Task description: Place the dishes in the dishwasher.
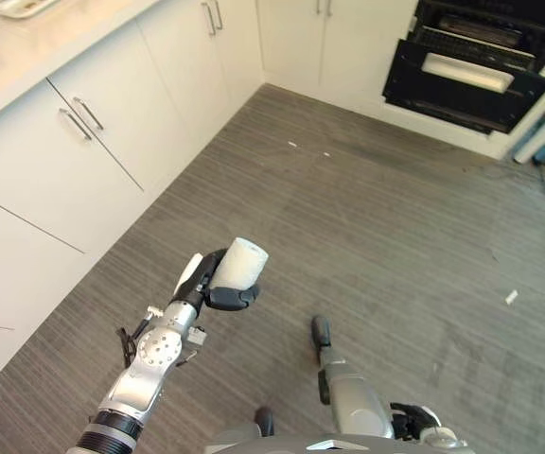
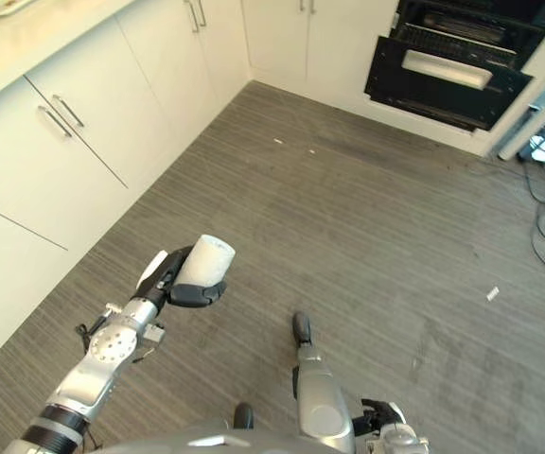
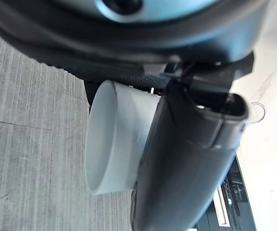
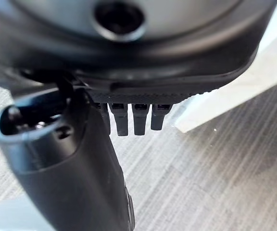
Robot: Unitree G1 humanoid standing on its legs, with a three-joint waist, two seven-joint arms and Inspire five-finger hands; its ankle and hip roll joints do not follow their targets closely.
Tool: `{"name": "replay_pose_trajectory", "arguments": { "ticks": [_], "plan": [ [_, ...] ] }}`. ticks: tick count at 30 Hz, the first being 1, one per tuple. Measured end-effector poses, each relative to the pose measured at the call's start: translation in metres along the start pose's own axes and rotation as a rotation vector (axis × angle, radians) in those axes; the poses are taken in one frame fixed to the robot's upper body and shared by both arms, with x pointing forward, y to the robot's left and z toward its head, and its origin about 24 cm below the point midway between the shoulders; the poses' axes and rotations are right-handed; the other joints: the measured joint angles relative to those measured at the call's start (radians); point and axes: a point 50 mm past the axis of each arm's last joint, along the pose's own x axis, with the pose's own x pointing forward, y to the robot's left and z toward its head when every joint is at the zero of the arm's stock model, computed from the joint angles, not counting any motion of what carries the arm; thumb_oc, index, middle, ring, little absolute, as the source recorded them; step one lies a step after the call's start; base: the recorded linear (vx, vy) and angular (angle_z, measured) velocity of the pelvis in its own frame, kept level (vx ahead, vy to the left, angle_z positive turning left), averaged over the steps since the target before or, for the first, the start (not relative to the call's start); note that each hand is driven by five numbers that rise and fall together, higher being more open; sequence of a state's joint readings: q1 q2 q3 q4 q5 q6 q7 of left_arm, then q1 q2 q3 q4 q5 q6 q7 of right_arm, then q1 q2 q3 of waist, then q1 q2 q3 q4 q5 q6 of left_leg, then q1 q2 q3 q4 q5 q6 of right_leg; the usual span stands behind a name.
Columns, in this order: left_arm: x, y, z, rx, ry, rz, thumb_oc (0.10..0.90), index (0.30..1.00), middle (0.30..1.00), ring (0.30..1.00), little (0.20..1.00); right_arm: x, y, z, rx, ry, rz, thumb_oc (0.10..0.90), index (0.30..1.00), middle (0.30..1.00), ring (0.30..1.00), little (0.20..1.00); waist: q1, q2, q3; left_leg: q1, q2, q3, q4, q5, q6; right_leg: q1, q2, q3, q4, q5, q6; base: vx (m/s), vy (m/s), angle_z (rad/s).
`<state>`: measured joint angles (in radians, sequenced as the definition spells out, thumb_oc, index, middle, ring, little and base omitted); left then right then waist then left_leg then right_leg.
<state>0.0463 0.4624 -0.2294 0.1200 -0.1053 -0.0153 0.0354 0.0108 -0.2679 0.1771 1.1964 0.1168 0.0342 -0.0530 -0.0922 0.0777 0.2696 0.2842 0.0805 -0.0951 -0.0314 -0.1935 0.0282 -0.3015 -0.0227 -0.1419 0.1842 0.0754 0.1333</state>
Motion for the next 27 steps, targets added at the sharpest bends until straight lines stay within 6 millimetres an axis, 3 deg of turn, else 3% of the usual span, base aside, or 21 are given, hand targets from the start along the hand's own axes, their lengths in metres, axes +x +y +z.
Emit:
{"name": "replay_pose_trajectory", "arguments": {
  "ticks": [1,2,3,5,6,7,8,9,10,11,13,15,16,18,20,21,22,24,25,26,27],
  "plan": [
    [0.000,0.001,0.000,0.003,-0.001,0.001,0.400,0.300,0.300,0.300,0.300,0.000,-0.002,0.002,0.003,-0.005,-0.006,0.800,0.900,0.900,0.900,0.900,0.004,-0.009,-0.003,0.026,0.012,0.001,0.040,0.012,-0.008,0.013,-0.005,-0.027,0.083,-0.021,-0.034,0.44,-0.168,0.39],
    [0.000,0.001,0.000,0.003,-0.001,0.001,0.400,0.300,0.300,0.300,0.300,0.000,-0.002,0.002,0.003,-0.005,-0.006,0.800,0.900,0.900,0.900,0.900,0.004,-0.009,-0.003,0.026,0.012,0.001,0.040,0.012,-0.008,0.013,-0.005,-0.027,0.083,-0.021,-0.034,0.29,-0.128,0.37],
    [-0.003,-0.002,-0.004,-0.007,0.014,-0.004,0.400,0.300,0.300,0.300,0.300,0.001,-0.005,0.002,0.006,0.000,-0.016,0.800,0.900,0.900,0.900,0.900,0.004,-0.035,-0.031,0.004,0.007,-0.012,0.182,0.030,-0.040,0.060,-0.009,-0.034,0.134,-0.086,-0.131,0.34,-0.224,0.25],
    [-0.008,-0.005,-0.009,-0.018,0.033,-0.006,0.400,0.300,0.300,0.300,0.300,0.000,-0.012,-0.001,-0.003,0.006,-0.032,0.800,0.900,0.900,0.900,0.900,0.021,-0.044,-0.084,-0.053,0.012,-0.029,0.362,0.090,-0.136,0.124,0.013,-0.037,0.111,-0.130,-0.171,0.39,-0.348,0.17],
    [-0.008,-0.003,-0.007,-0.018,0.023,0.001,0.400,0.300,0.300,0.300,0.300,0.001,-0.012,0.002,0.007,-0.006,-0.036,0.800,0.900,0.900,0.900,0.900,0.032,-0.065,-0.085,-0.152,0.003,-0.037,0.562,0.156,-0.205,0.145,0.015,-0.040,0.103,-0.144,-0.196,0.21,-0.301,0.23],
    [-0.003,-0.003,0.006,-0.025,-0.033,0.007,0.400,0.300,0.300,0.300,0.300,0.001,-0.019,0.012,-0.004,-0.038,-0.051,0.800,0.900,0.900,0.900,0.900,0.049,-0.084,-0.075,-0.481,-0.006,0.027,1.104,0.444,-0.278,0.166,0.013,-0.062,0.095,-0.172,-0.229,0.44,-0.279,0.14],
    [-0.002,0.000,0.008,-0.013,-0.039,0.006,0.400,0.300,0.300,0.300,0.300,0.002,-0.017,0.014,-0.013,-0.025,-0.051,0.800,0.900,0.900,0.900,0.900,0.070,-0.102,-0.065,-0.570,-0.001,0.117,1.207,0.397,-0.210,0.203,0.012,-0.051,0.085,-0.177,-0.236,0.33,-0.155,-0.03],
    [-0.002,0.003,0.005,0.001,-0.025,0.013,0.400,0.300,0.300,0.300,0.300,0.003,-0.014,0.016,-0.019,-0.021,-0.047,0.800,0.900,0.900,0.900,0.900,0.079,-0.143,-0.048,-0.621,-0.005,0.187,1.205,0.340,-0.144,0.259,0.006,-0.041,0.058,-0.180,-0.237,0.45,-0.036,-0.09],
    [-0.003,0.007,0.003,0.017,-0.013,0.012,0.400,0.300,0.300,0.300,0.300,0.003,-0.008,0.014,-0.013,-0.019,-0.039,0.800,0.900,0.900,0.900,0.900,0.080,-0.175,-0.054,-0.675,-0.017,0.229,1.141,0.288,-0.117,0.308,0.001,-0.035,0.016,-0.196,-0.225,0.48,0.147,-0.04],
    [-0.002,0.010,0.001,0.013,-0.007,0.024,0.400,0.300,0.300,0.300,0.300,0.003,-0.005,0.014,-0.011,-0.015,-0.039,0.800,0.900,0.900,0.900,0.900,0.078,-0.208,-0.049,-0.691,-0.013,0.299,0.929,0.238,-0.051,0.391,0.008,-0.037,-0.051,-0.198,-0.226,0.64,0.221,-0.11],
    [-0.003,0.011,0.000,0.012,-0.001,0.025,0.400,0.300,0.300,0.300,0.300,0.003,-0.009,0.014,-0.013,-0.011,-0.051,0.800,0.900,0.900,0.900,0.900,0.096,-0.197,-0.055,-0.679,-0.006,0.303,0.589,0.229,-0.040,0.458,0.042,-0.005,-0.112,-0.205,-0.209,0.45,0.188,-0.50],
    [-0.004,0.013,-0.001,0.014,0.001,0.033,0.400,0.300,0.300,0.300,0.300,0.003,-0.016,0.018,-0.022,-0.020,-0.070,0.800,0.900,0.900,0.900,0.900,0.104,-0.161,-0.058,-0.635,-0.002,0.230,0.184,0.261,-0.030,0.518,0.088,0.032,-0.173,-0.207,-0.206,0.32,0.137,-0.55],
    [-0.003,0.014,-0.002,0.014,0.009,0.037,0.400,0.300,0.300,0.300,0.300,0.003,-0.016,0.018,-0.028,-0.021,-0.072,0.800,0.900,0.900,0.900,0.900,0.098,-0.154,-0.052,-0.632,-0.006,0.188,0.108,0.293,-0.024,0.557,0.092,0.036,-0.189,-0.220,-0.193,0.66,0.301,-0.56],
    [-0.007,0.009,-0.016,-0.001,0.064,0.036,0.400,0.300,0.300,0.300,0.300,0.001,-0.014,-0.002,-0.049,0.029,-0.067,0.800,0.900,0.900,0.900,0.900,0.093,-0.145,-0.068,-0.623,-0.040,0.133,0.081,0.319,0.014,0.656,0.087,0.069,-0.187,-0.269,-0.112,0.58,0.318,-0.50],
    [-0.010,0.002,-0.021,-0.012,0.082,0.018,0.400,0.300,0.300,0.300,0.300,-0.002,-0.019,-0.020,-0.041,0.070,-0.079,0.800,0.900,0.900,0.900,0.900,0.087,-0.111,-0.087,-0.594,-0.052,0.162,0.087,0.313,0.070,0.712,0.102,0.097,-0.156,-0.295,-0.070,0.46,0.367,-0.13],
    [-0.012,0.003,-0.025,-0.004,0.103,0.017,0.400,0.300,0.300,0.300,0.300,-0.006,-0.009,-0.040,0.010,0.120,-0.061,0.800,0.900,0.900,0.900,0.900,0.079,-0.144,-0.096,-0.562,-0.066,0.170,0.136,0.406,0.031,0.735,0.079,0.113,-0.064,-0.306,-0.054,0.37,0.352,0.02],
    [-0.011,0.004,-0.025,0.001,0.112,0.020,0.400,0.300,0.300,0.300,0.300,-0.007,-0.003,-0.047,0.029,0.140,-0.050,0.800,0.900,0.900,0.900,0.900,0.069,-0.156,-0.101,-0.545,-0.077,0.163,0.141,0.382,0.056,0.682,0.060,0.108,0.056,-0.292,-0.032,0.37,0.358,0.05],
    [-0.008,0.011,-0.019,0.027,0.092,0.019,0.400,0.300,0.300,0.300,0.300,-0.007,0.002,-0.048,0.040,0.154,-0.030,0.800,0.900,0.900,0.900,0.900,0.067,-0.156,-0.102,-0.515,-0.073,0.165,0.131,0.334,0.103,0.581,0.016,0.087,0.225,-0.336,-0.048,0.32,0.311,-0.24],
    [-0.003,0.018,-0.013,0.039,0.070,0.039,0.400,0.300,0.300,0.300,0.300,-0.006,0.002,-0.043,0.045,0.128,-0.031,0.800,0.900,0.900,0.900,0.900,0.055,-0.146,-0.097,-0.454,-0.074,0.163,0.105,0.316,0.110,0.502,-0.052,0.095,0.304,-0.389,-0.012,0.45,0.516,-0.43],
    [0.000,0.022,-0.008,0.047,0.056,0.051,0.400,0.300,0.300,0.300,0.300,-0.005,0.004,-0.038,0.046,0.108,-0.023,0.800,0.900,0.900,0.900,0.900,0.053,-0.148,-0.096,-0.435,-0.074,0.174,0.116,0.307,0.113,0.456,-0.074,0.104,0.332,-0.365,-0.004,0.30,0.397,-0.48],
    [0.004,0.031,0.001,0.075,0.023,0.069,0.400,0.300,0.300,0.300,0.300,-0.004,0.011,-0.028,0.048,0.076,-0.006,0.800,0.900,0.900,0.900,0.900,0.054,-0.161,-0.078,-0.438,-0.059,0.223,0.196,0.276,0.085,0.389,-0.090,0.117,0.414,-0.217,-0.009,0.17,0.317,-0.25]
  ]
}}
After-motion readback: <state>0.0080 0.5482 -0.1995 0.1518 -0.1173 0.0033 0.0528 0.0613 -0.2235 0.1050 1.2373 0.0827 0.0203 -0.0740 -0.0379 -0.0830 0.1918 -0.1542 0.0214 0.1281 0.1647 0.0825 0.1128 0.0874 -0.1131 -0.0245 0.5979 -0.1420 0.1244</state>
